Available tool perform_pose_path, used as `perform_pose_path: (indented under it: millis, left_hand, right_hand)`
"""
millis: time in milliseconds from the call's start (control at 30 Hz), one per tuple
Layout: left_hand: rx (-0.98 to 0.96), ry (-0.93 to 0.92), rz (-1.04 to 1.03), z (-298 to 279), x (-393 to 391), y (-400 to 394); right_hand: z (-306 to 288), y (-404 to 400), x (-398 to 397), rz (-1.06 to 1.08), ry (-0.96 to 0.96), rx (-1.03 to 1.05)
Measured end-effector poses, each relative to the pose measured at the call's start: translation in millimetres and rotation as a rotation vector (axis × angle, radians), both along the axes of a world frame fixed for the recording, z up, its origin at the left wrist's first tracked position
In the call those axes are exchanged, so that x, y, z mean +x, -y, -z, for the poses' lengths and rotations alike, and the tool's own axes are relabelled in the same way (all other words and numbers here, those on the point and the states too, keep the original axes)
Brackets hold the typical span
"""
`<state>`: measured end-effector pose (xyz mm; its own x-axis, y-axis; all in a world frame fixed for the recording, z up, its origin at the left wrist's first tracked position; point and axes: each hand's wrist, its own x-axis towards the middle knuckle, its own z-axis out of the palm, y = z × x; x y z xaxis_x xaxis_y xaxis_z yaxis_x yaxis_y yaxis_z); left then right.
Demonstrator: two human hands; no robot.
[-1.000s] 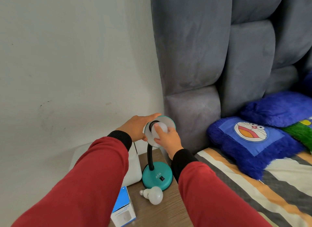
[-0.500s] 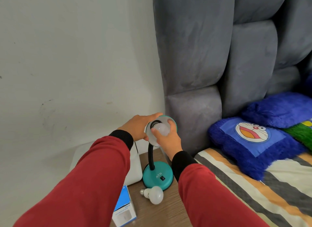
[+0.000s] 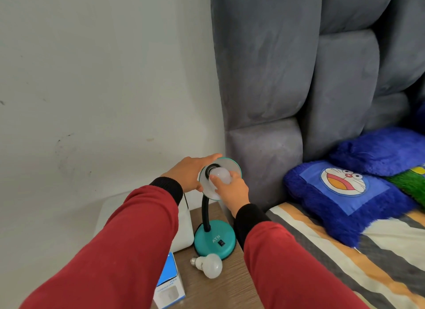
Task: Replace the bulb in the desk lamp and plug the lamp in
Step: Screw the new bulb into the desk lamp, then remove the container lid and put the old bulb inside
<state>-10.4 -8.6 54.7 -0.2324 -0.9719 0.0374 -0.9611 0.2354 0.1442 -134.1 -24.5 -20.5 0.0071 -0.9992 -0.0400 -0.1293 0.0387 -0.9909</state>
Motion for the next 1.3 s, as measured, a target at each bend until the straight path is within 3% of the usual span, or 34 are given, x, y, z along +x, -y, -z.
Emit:
perform_pose_path:
  millis: [133,467,900,1300]
  left_hand:
    - [0.009,0.008,-0.008,-1,-1,-1]
    - [0.093,-0.002,-0.080,-6,-11,-12]
    - [0.272,0.308,-0.450,-21,20,-60]
    - [0.362,0.309,-0.669,-25,105,-136]
  right_hand:
    - [-6,-1,-1,-0.023,-0.025,0.034]
    - [-28,-7,-9,-0.146,-0.471,0.025]
    - [-64,-42,-18,-0.269,-1.145,-0.143]
    - [-95,-85,38,-0.554,-1.362,-0.184]
